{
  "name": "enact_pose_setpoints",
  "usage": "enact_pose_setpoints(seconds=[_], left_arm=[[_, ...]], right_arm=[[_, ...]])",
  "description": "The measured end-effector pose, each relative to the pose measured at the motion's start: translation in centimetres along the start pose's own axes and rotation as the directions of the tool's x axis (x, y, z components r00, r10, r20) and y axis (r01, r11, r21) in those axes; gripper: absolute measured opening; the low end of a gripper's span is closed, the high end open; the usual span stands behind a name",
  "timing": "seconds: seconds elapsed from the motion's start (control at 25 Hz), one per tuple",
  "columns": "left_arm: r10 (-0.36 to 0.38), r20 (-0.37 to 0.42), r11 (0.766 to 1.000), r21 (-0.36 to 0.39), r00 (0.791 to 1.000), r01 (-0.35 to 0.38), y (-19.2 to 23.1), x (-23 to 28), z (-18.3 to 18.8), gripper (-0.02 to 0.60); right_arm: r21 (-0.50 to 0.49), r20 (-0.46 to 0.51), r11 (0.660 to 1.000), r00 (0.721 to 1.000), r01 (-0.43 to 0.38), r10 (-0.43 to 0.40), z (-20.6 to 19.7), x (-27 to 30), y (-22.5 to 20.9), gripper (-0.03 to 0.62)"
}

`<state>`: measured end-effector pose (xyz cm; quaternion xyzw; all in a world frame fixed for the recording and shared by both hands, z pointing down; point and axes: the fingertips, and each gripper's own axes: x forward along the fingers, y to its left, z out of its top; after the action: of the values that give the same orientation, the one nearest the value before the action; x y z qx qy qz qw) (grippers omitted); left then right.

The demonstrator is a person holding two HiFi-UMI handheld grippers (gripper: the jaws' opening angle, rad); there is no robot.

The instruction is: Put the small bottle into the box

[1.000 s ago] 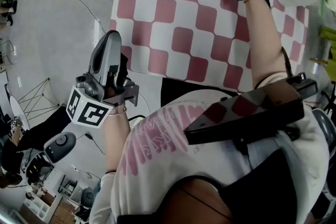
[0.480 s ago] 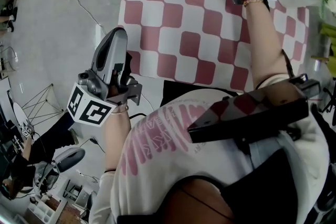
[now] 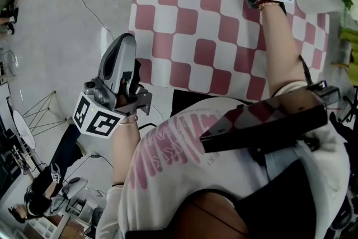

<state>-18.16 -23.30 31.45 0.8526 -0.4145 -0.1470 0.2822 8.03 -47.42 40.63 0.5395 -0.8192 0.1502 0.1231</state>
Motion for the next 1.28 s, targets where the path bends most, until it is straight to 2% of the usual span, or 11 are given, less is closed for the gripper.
enact_pose_setpoints(seconds=[1.28], left_arm=[[0.010,0.004,1.000,-0.008,1.000,-0.010,0.5,-0.6,-0.7,0.008]], right_arm=[[-0.014,-0.081,1.000,0.997,-0.006,0.004,-3.2,1.3,0.4,0.147]])
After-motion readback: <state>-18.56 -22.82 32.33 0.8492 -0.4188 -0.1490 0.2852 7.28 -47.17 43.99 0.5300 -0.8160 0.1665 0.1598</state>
